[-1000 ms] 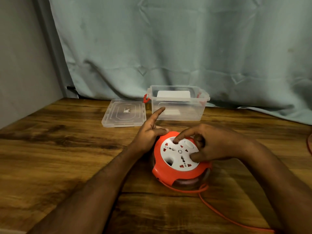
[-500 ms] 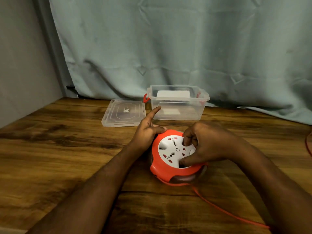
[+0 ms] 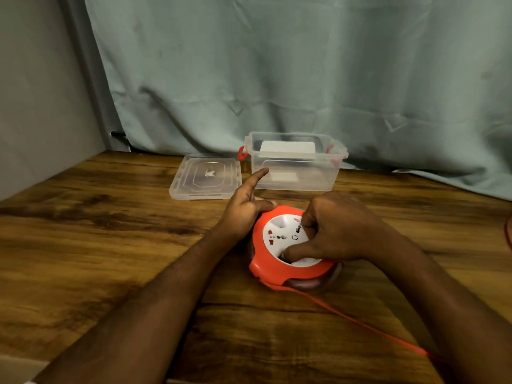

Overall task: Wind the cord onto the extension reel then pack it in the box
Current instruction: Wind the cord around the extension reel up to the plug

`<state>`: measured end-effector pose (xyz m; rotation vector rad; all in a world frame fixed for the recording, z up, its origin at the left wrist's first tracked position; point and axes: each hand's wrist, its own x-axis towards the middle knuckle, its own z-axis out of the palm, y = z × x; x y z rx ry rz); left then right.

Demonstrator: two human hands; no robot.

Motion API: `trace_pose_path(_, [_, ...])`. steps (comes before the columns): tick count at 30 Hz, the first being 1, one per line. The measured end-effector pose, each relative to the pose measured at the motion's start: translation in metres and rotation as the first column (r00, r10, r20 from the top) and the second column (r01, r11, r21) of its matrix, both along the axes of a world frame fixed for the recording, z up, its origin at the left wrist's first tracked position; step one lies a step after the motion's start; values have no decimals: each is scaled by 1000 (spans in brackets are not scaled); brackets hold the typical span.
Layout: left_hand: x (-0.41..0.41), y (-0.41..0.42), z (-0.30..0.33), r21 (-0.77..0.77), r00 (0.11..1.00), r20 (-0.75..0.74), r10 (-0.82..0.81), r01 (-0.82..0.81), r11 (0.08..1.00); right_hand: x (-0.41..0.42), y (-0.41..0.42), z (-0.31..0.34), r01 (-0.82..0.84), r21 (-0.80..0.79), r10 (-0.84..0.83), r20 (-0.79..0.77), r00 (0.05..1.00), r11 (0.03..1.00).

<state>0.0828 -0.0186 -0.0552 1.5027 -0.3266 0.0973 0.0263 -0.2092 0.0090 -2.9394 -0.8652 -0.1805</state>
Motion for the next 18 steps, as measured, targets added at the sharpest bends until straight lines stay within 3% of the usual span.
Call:
trace_pose_path(9, [1,4,-1,39,999,27,16,-18,999,2,-6,3,-46,95,50,-38,998,994])
trace_pose_path(12, [4,4,-3,54,1000,30,-9,8,999,8,-14,9,17,181,8,-137,991,983])
trace_pose_path(18, [-1,2,0,58,993,28,-113,112,992,6,-20,12,-53,115,86,-300,950,992])
